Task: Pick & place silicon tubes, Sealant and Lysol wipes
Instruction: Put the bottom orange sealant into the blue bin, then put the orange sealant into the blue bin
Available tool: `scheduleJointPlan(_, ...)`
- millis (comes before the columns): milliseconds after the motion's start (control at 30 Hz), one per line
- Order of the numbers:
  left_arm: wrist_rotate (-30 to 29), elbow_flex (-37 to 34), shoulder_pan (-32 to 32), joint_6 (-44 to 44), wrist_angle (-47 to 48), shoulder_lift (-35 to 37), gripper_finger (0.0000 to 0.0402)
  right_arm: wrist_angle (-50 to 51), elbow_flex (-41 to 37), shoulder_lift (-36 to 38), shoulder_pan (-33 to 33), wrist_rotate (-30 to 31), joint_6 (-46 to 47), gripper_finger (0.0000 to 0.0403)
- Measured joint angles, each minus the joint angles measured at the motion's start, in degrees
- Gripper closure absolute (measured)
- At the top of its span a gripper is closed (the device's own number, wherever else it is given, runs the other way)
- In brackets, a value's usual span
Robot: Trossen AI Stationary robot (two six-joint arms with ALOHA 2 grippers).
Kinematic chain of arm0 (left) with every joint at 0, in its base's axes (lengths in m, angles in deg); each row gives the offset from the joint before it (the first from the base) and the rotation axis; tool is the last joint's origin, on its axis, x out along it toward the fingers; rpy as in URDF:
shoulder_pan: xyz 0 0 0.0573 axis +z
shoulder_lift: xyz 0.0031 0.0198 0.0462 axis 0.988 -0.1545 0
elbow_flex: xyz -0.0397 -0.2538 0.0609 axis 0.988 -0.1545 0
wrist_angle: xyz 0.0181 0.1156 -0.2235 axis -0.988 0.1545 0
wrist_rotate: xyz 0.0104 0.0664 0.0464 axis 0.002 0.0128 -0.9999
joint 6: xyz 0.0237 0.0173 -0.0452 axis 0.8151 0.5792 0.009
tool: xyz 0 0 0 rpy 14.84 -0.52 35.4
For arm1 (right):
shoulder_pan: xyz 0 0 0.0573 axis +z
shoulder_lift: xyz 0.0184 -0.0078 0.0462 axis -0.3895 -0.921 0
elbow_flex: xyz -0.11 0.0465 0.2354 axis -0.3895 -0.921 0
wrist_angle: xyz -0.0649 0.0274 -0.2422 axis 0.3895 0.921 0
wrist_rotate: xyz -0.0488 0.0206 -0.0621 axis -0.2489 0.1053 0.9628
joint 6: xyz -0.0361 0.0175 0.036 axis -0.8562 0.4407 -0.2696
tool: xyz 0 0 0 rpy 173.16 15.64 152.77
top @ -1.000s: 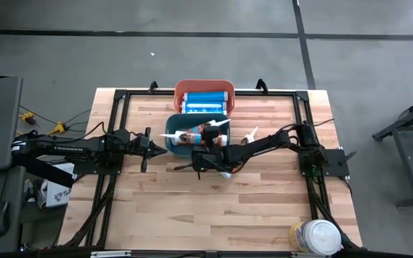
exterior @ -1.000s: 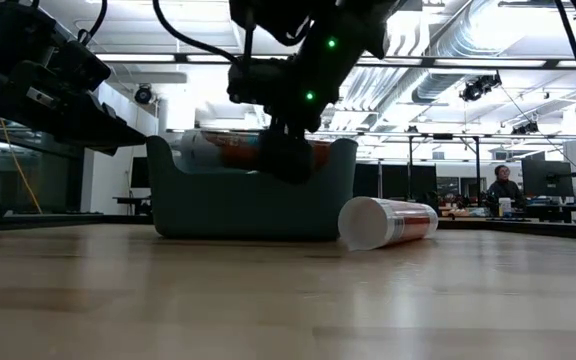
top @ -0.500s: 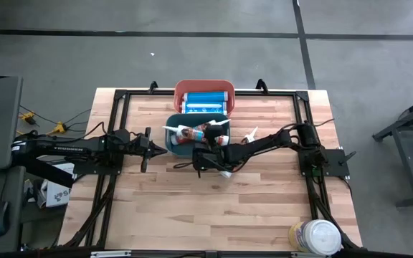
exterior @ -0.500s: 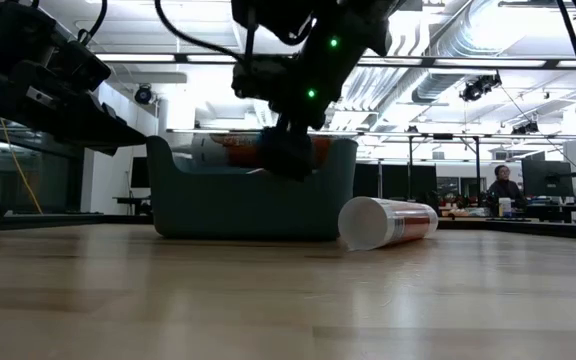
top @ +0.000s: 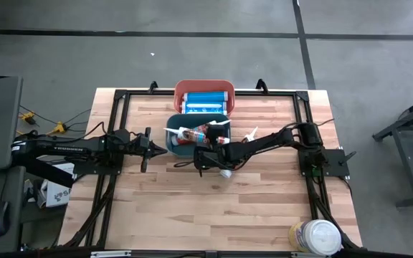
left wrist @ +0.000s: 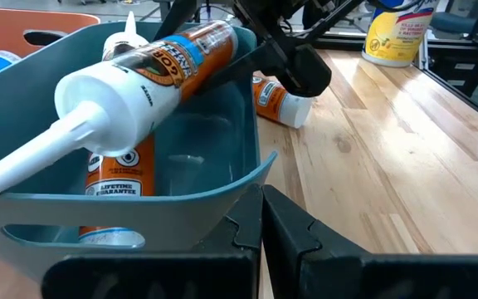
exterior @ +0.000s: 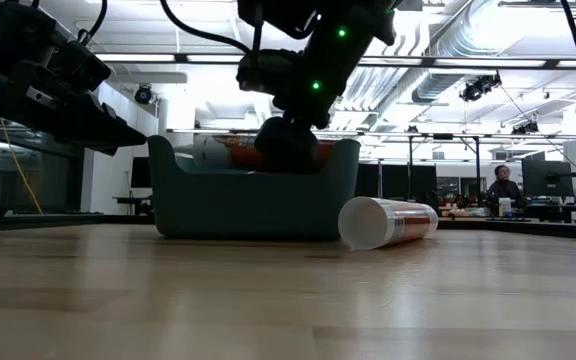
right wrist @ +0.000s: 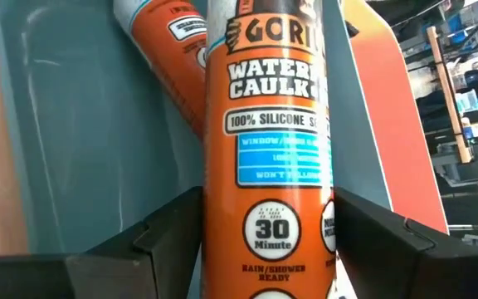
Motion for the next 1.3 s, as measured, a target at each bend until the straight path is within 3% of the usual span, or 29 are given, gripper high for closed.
scheduleJointPlan(233, 0.0, 0.0, 0.0, 0.0, 0.0, 0.0, 0.0401, -0.6, 0.0, 0.0, 0.0, -1.0, -0.4, 0.0153)
scheduleJointPlan(600, -0.2, 0.0, 0.0, 0.0, 0.0, 0.0, 0.0401, -2.2, 0.2, 0.5, 0.2, -1.5, 0.3, 0.0069)
scheduleJointPlan(800, -0.2, 0.0, 0.0, 0.0, 0.0, 0.0, 0.0401, -1.9, 2.6, 0.9, 1.6, -1.9, -0.1, 0.0068)
scheduleJointPlan(1067, 0.0, 0.0, 0.0, 0.0, 0.1, 0.0, 0.0401, 8.8, 7.2, 3.0, 6.4, -2.0, 0.9, 0.0077)
scheduleJointPlan(1300, 0.0, 0.0, 0.0, 0.0, 1.4, 0.0, 0.0401, 20.3, 7.4, 7.0, 10.4, -9.3, 10.8, 0.0077)
